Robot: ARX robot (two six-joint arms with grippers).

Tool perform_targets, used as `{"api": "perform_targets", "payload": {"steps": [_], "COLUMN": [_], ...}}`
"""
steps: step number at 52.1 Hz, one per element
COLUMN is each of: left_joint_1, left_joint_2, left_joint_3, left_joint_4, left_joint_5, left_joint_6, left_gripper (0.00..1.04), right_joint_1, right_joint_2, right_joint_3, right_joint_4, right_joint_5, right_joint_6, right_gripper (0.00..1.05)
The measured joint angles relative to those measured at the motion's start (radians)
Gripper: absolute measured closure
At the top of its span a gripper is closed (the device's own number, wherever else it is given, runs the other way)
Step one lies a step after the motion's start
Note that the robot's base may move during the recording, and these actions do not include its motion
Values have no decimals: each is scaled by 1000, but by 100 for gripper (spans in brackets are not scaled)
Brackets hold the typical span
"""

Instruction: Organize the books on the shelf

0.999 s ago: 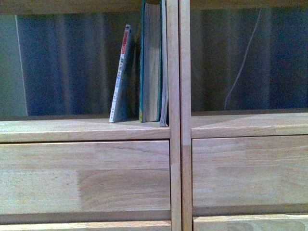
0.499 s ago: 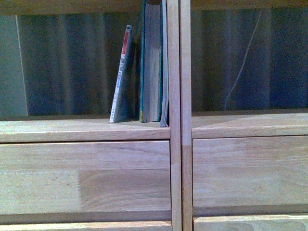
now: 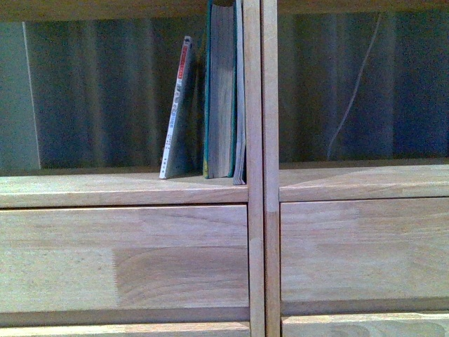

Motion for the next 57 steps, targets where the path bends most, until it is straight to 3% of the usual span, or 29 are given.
{"api": "perform_targets", "payload": {"steps": [33,37,41,57], "left_joint_1": [1,1,1,1], "left_joint_2": [-176,-272,-316,-323], "left_joint_3": [-46,-46,-46,-46], "left_joint_4": [-118,-244,-264,-269], "left_joint_5": [0,-1,0,0], "left_joint_6": [3,3,3,3], "left_gripper": [102,102,102,102], "right_joint_1": [0,0,0,0], "right_joint_2": [-163,-244,-314,-338], "right_joint_3": [-27,-27,-27,-27], "right_joint_4": [-113,-222,-286,-292], "right_joint_5": [0,1,2,-1], "right_joint_6": [0,0,0,-1], "right_gripper": [102,102,102,102]}}
